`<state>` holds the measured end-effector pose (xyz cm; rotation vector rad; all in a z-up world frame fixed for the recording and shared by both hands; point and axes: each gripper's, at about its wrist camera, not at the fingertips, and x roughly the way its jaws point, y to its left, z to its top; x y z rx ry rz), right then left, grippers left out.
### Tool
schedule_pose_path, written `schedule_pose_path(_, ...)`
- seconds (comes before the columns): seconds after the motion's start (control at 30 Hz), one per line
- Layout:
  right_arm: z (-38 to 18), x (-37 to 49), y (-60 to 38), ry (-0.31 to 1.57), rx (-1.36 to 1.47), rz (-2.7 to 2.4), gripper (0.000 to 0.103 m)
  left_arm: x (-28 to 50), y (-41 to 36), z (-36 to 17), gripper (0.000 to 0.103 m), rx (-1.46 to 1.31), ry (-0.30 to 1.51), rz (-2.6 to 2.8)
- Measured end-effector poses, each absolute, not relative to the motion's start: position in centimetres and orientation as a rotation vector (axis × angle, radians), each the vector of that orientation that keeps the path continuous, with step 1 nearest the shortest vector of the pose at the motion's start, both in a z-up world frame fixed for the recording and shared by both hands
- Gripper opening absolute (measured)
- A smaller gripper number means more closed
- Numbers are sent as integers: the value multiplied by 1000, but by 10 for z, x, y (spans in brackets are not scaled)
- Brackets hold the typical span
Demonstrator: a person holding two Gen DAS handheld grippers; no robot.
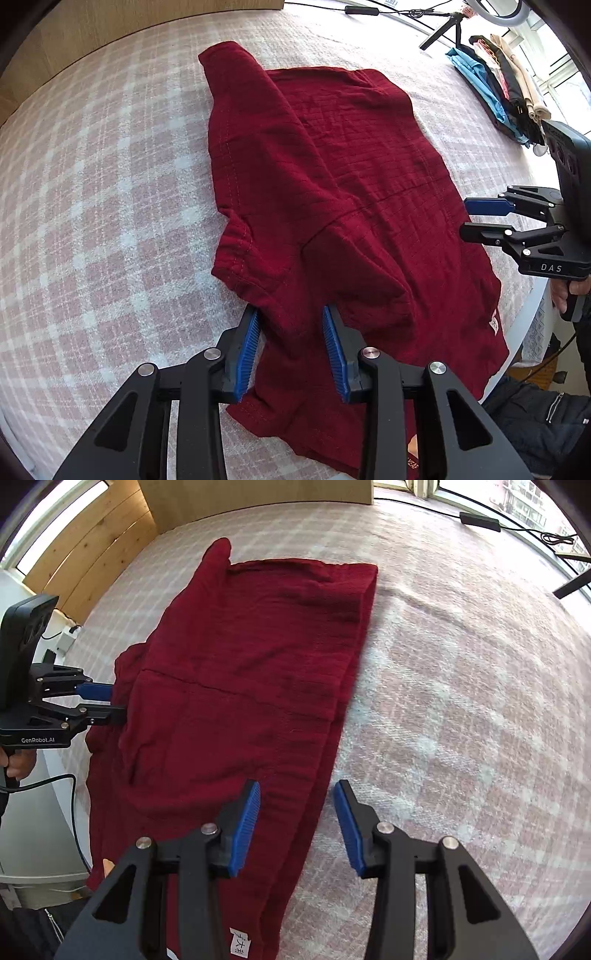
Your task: Fold clothes
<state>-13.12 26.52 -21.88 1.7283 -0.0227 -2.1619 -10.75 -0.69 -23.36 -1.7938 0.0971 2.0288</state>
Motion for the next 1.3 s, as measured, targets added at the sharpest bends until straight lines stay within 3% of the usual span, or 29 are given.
schedule_pose_path(0.07, -219, -132, 265, -32, 1717, -2155, 38, -106, -7, -234, 17, -1788, 102, 2031)
schedule_pose_path(0.1, -220, -132, 266, -30, 1716, -2161, 30, -105, -8, -234, 10, -1785, 104, 2032)
schedule_pose_path(0.23, -224, -135, 281, -173, 1721, -2145, 12, -101, -11, -229, 6, -1756, 102, 2028)
schedule_pose_path(0.33, -226, -136, 295, -305, 1720, -2130, 6, -97, -17, -220, 6, -1724, 67, 2022)
schedule_pose_path(0.43, -222, -137, 306, -395, 1693, -2130, 5, -95, -25, -213, 6, -1702, 52, 2016)
schedule_pose_path(0.53, -216, -136, 301, -252, 1698, -2207, 9, -94, -29, -213, 6, -1712, 48, 1998)
schedule_pose_path(0.57, -218, -137, 298, -243, 1725, -2186, 13, -93, -30, -213, 6, -1709, 49, 1995)
schedule_pose_path(0.63, -223, -145, 297, -243, 1758, -2137, 33, -90, -30, -211, 6, -1698, 46, 1987)
schedule_pose_path(0.77, -222, -145, 287, -198, 1770, -2160, 46, -89, -21, -209, 6, -1685, 63, 1971)
schedule_pose_path(0.87, -221, -142, 278, -115, 1776, -2184, 38, -88, -15, -208, 6, -1677, 75, 1961)
schedule_pose_path(0.9, -221, -142, 278, -107, 1783, -2176, 14, -87, -16, -208, 6, -1676, 75, 1960)
schedule_pose_path(0.93, -222, -142, 278, -108, 1792, -2166, 10, -86, -16, -208, 6, -1675, 74, 1958)
schedule_pose_path(1.13, -218, -146, 292, -181, 1799, -2123, 6, -79, -23, -204, 6, -1673, 49, 1947)
schedule_pose_path(1.3, -223, -153, 279, -159, 1853, -2077, 20, -71, -22, -199, 6, -1666, 57, 1929)
